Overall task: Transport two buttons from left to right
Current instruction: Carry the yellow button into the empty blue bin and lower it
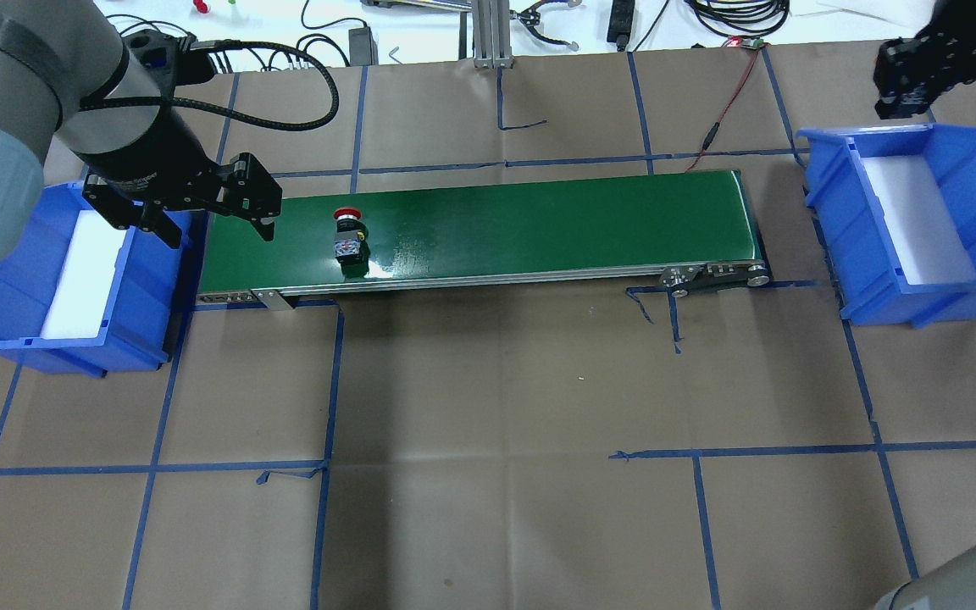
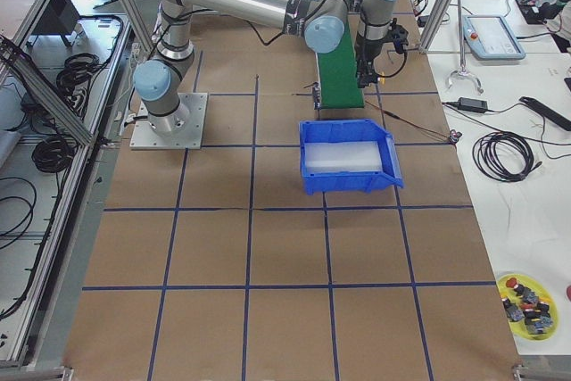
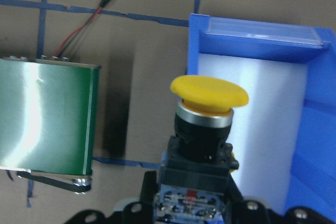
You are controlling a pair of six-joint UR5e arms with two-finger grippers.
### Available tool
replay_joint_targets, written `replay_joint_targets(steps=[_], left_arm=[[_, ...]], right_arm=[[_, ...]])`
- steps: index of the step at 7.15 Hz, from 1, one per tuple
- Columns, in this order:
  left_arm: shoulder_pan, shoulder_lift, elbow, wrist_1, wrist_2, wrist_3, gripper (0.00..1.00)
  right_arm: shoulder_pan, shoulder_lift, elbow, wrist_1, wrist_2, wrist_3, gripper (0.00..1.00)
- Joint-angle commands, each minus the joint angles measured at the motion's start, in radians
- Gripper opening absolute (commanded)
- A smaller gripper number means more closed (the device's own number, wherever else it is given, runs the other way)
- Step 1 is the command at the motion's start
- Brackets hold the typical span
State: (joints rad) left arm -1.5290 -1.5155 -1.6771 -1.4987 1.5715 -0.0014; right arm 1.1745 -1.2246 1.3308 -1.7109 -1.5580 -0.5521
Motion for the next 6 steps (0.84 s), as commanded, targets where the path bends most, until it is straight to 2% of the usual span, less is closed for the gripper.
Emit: replay_joint_targets(steps=[1, 3, 6], left_arm=[[-0.002, 0.0, -0.001, 0.0, 0.001, 0.0, 1.0], [-0.002, 0.001, -0.001, 0.0, 0.001, 0.0, 1.0], [-0.002, 0.001, -0.003, -0.002, -0.001, 0.0, 1.0]], right_arm=[[-0.104, 0.054, 0.027, -0.009, 0.007, -0.216, 0.06], [-0.169, 0.086, 0.091, -0.021, 0.012, -0.256, 0.05], [-0.181, 0.077, 0.294, -0.244, 0.004, -0.243, 0.04]])
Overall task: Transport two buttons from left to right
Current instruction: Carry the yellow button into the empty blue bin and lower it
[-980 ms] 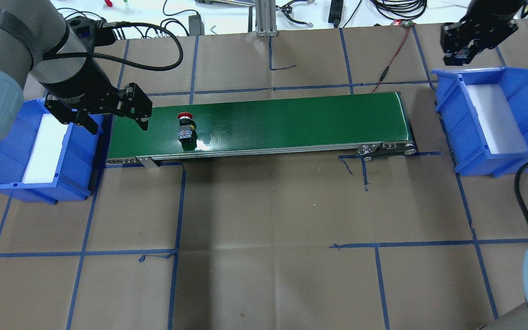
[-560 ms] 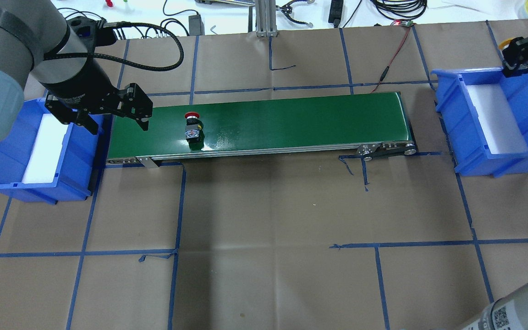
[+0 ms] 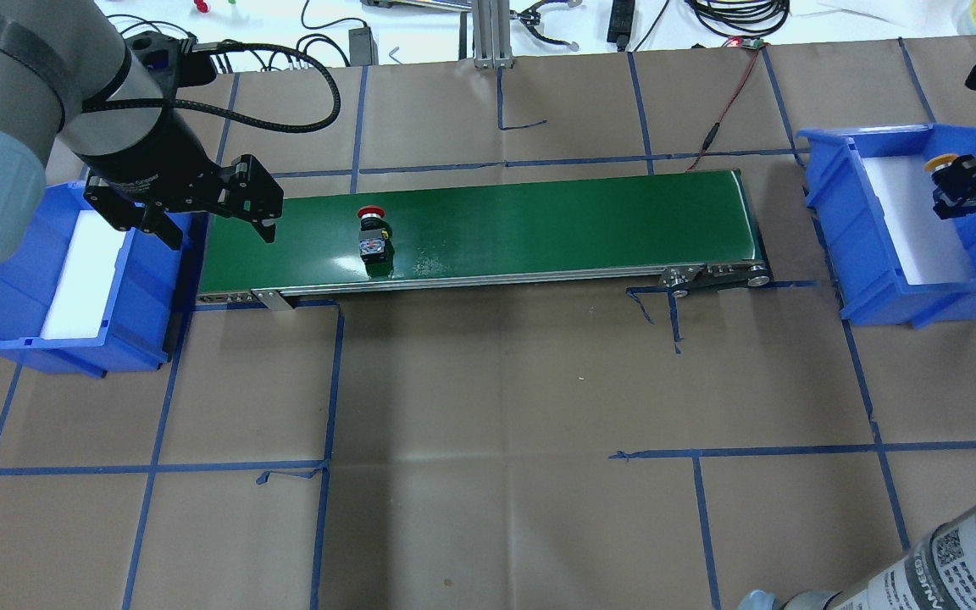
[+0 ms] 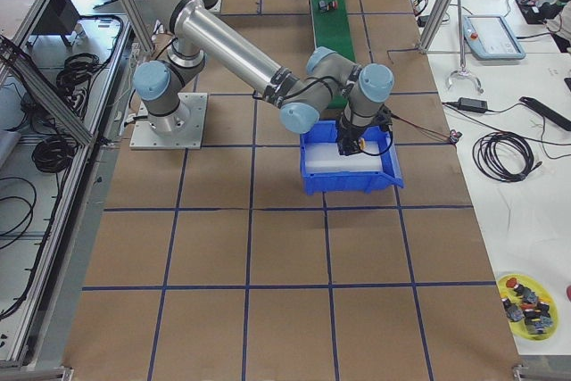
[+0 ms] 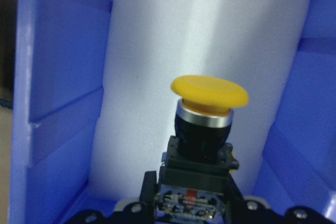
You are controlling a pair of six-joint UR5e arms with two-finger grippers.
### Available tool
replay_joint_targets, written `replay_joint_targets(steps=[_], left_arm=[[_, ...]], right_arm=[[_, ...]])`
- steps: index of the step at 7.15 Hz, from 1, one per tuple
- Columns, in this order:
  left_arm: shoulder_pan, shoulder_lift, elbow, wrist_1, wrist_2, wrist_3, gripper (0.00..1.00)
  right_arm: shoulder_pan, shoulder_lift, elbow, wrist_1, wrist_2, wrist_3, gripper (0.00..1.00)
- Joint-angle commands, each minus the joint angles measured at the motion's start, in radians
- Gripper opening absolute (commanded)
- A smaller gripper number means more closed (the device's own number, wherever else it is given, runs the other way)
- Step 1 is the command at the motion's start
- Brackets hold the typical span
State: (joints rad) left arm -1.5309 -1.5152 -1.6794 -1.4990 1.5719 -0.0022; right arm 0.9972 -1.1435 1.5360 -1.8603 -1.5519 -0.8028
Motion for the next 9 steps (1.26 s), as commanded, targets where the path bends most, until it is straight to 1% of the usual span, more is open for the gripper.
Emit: replay_joint_targets(steps=[1, 2, 5, 6, 7, 8, 9], left_arm=[[0.0, 0.001, 0.0, -0.001, -0.001, 0.001, 1.0], [0.0, 0.001, 0.0, -0.001, -0.001, 0.001, 1.0], [0.0, 0.001, -0.002, -0.001, 0.0, 0.001, 1.0], [0.0, 0.001, -0.002, -0.001, 0.0, 0.001, 1.0], [0.0, 0.001, -0.002, -0.001, -0.001, 0.001, 1.0], [0.0, 0.001, -0.002, -0.001, -0.001, 0.001, 1.0], [0.0, 0.001, -0.002, -0.001, -0.001, 0.001, 1.0]], right_arm=[[-0.002, -0.007, 0.142, -0.17, -0.005, 0.005, 0.04], [-0.002, -0.007, 0.171, -0.19, -0.007, 0.001, 0.04], [-0.002, -0.007, 0.211, -0.191, -0.011, 0.01, 0.04], [-0.002, -0.007, 0.211, -0.191, -0.011, 0.011, 0.06], [-0.002, -0.005, 0.211, -0.192, -0.01, 0.008, 0.24], [-0.002, -0.005, 0.213, -0.194, -0.007, 0.008, 0.66], [-0.002, -0.005, 0.213, -0.192, -0.001, 0.005, 0.78]])
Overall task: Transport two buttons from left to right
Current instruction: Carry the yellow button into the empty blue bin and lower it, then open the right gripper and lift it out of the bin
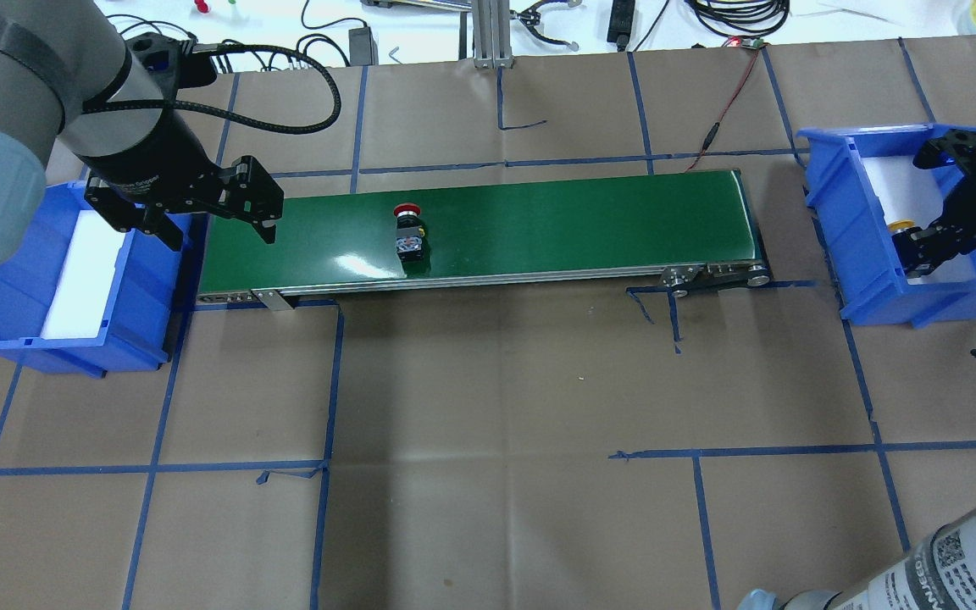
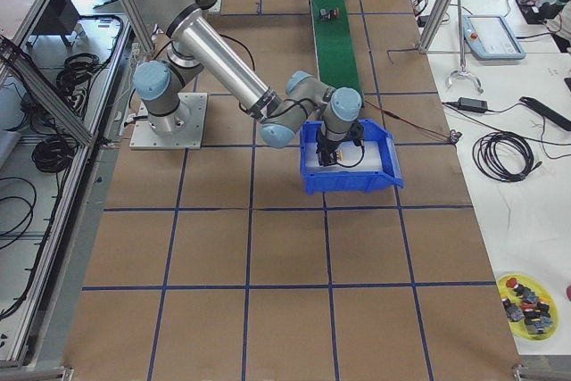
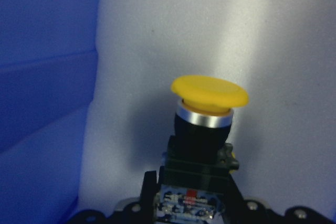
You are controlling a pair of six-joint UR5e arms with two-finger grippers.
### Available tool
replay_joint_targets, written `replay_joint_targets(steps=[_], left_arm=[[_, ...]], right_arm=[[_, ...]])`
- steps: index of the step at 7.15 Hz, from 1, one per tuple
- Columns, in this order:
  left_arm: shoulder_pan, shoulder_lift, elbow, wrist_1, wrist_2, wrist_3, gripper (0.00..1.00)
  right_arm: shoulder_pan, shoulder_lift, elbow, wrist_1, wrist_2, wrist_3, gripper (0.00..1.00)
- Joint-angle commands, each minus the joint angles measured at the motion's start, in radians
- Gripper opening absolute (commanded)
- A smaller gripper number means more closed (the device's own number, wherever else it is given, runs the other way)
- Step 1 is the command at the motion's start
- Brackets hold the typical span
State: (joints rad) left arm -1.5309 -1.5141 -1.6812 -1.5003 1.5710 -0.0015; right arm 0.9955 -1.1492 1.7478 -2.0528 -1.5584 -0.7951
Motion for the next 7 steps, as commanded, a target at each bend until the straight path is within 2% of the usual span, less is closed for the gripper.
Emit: replay_joint_targets(steps=[1, 4, 6, 7], left_arm=[[0.0, 0.0, 0.0, 0.0, 0.001, 0.0, 1.0], [0.0, 0.0, 0.0, 0.0, 0.0, 0.0, 1.0], [0.0, 0.002, 0.001, 0.0, 0.0, 0.0, 1.0], [0.0, 0.0, 0.0, 0.0, 0.0, 0.0, 1.0]], right_arm=[[0.0, -0.003, -0.007, 0.002, 0.007, -0.003, 0.8], [0.003, -0.044, -0.085, 0.02, 0.003, 0.005, 0.8], [0.012, -0.098, -0.135, 0.06, 0.008, 0.069, 1.0], [0.049, -0.112, -0.181, 0.101, 0.003, 0.088, 1.0]])
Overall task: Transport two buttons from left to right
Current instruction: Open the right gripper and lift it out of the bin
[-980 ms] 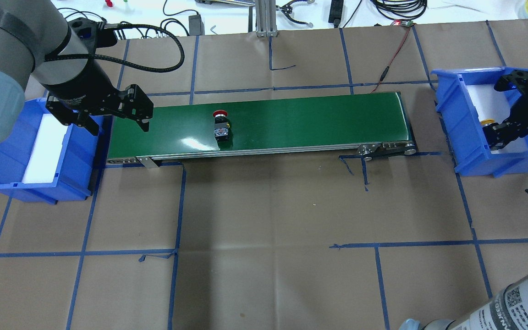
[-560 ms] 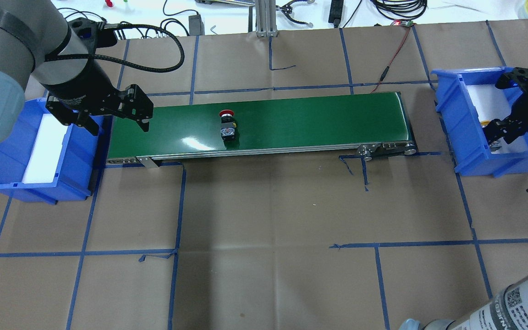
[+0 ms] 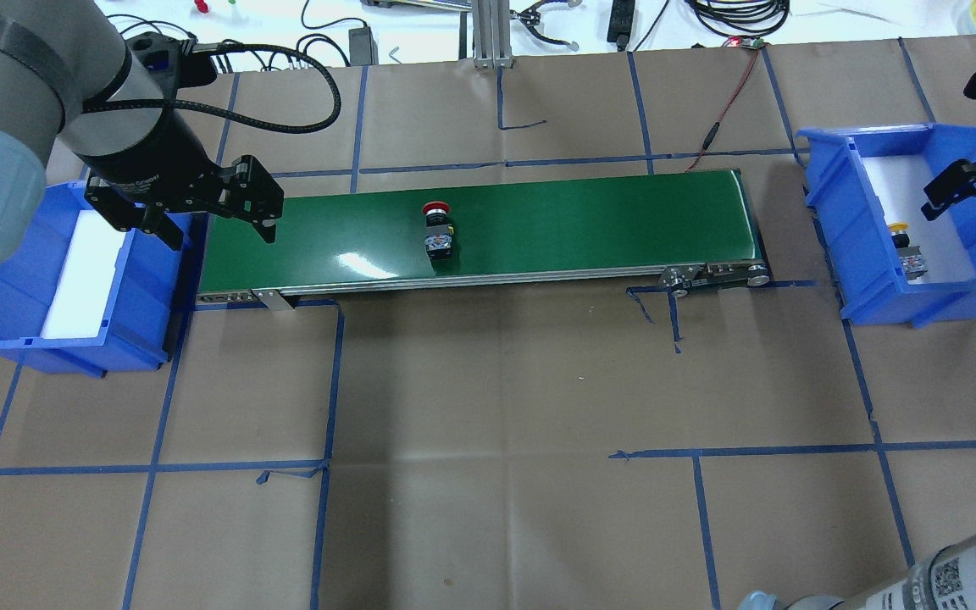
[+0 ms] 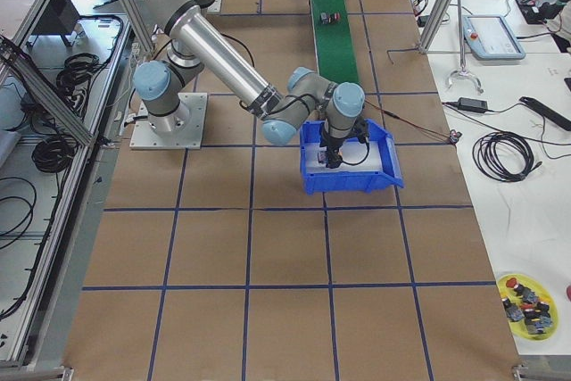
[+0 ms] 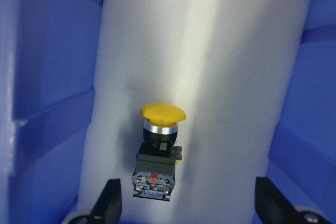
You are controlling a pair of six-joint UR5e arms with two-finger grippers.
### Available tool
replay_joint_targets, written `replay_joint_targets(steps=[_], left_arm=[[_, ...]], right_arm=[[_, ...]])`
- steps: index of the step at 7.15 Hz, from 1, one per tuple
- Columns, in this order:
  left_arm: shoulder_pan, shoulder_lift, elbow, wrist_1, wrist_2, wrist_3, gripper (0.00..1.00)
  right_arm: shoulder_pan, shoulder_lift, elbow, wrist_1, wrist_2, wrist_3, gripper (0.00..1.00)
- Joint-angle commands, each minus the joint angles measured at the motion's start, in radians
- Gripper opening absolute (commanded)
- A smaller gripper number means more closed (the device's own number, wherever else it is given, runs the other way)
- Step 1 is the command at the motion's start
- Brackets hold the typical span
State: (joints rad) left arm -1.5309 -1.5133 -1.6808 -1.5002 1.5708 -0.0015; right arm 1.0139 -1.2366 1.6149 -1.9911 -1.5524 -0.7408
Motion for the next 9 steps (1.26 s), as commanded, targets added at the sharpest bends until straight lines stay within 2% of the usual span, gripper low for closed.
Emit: replay_joint_targets(steps=[1, 4, 7, 9], left_arm=[[0.0, 0.001, 0.0, 0.0, 0.0, 0.0, 1.0], [0.0, 0.001, 0.0, 0.0, 0.0, 0.0, 1.0], [-0.002, 0.001, 0.0, -0.002, 0.0, 0.0, 1.0], [-0.002, 0.001, 0.0, 0.0, 0.0, 0.0, 1.0]], right_arm=[[0.075, -0.038, -0.113, 0.098, -0.011, 0.069, 1.0], [0.198, -0.047, -0.266, 0.372, 0.001, 0.379, 1.0], [0.38, -0.056, -0.315, 0.371, -0.015, 0.611, 1.0], [0.497, -0.096, -0.267, 0.342, -0.017, 0.669, 1.0]])
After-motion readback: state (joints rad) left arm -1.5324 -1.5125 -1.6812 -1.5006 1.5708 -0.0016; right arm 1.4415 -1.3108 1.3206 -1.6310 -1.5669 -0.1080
